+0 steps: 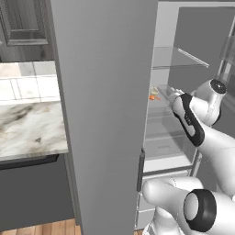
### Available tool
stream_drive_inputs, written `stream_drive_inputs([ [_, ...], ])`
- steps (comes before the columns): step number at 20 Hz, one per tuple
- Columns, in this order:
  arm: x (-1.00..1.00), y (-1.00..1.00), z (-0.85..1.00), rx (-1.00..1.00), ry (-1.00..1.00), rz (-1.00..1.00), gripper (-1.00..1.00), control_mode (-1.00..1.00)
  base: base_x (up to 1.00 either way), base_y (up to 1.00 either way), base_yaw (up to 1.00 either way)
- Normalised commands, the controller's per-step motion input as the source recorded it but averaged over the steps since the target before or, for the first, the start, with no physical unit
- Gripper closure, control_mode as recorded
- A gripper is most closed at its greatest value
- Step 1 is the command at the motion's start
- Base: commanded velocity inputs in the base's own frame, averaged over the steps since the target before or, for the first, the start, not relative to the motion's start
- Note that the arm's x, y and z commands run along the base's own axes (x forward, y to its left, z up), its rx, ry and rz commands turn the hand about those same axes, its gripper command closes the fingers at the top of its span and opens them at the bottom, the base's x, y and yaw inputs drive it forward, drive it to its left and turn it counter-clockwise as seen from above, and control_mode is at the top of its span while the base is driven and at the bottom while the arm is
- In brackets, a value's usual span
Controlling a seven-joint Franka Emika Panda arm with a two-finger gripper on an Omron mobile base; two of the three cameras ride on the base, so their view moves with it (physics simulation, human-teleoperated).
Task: Place the tupperware containing the shrimp and garlic meal in the microwave. Close the microwave door and press the start button to reheat the meal.
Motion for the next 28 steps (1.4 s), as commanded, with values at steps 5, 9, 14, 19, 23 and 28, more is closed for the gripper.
stream_drive_inputs([
  [5,0.35,0.00,-0.11,0.00,0.00,0.00,-1.00,-1.00,0.00,0.00,0.00],
  [9,0.29,0.00,-0.16,0.00,0.00,0.00,-1.00,-1.00,0.00,0.00,0.00],
  [14,0.20,-0.10,-0.17,0.00,0.00,0.00,-1.00,-1.00,0.00,0.00,0.00],
  [19,0.15,-0.13,-0.01,0.00,0.00,0.04,-1.00,-1.00,0.00,0.00,0.00],
  [23,0.21,-0.02,0.00,0.00,-0.01,0.05,-1.00,-1.00,0.00,0.00,0.00],
  [28,0.24,-0.04,-0.03,0.00,0.00,0.07,-1.00,-1.00,0.00,0.00,0.00],
])
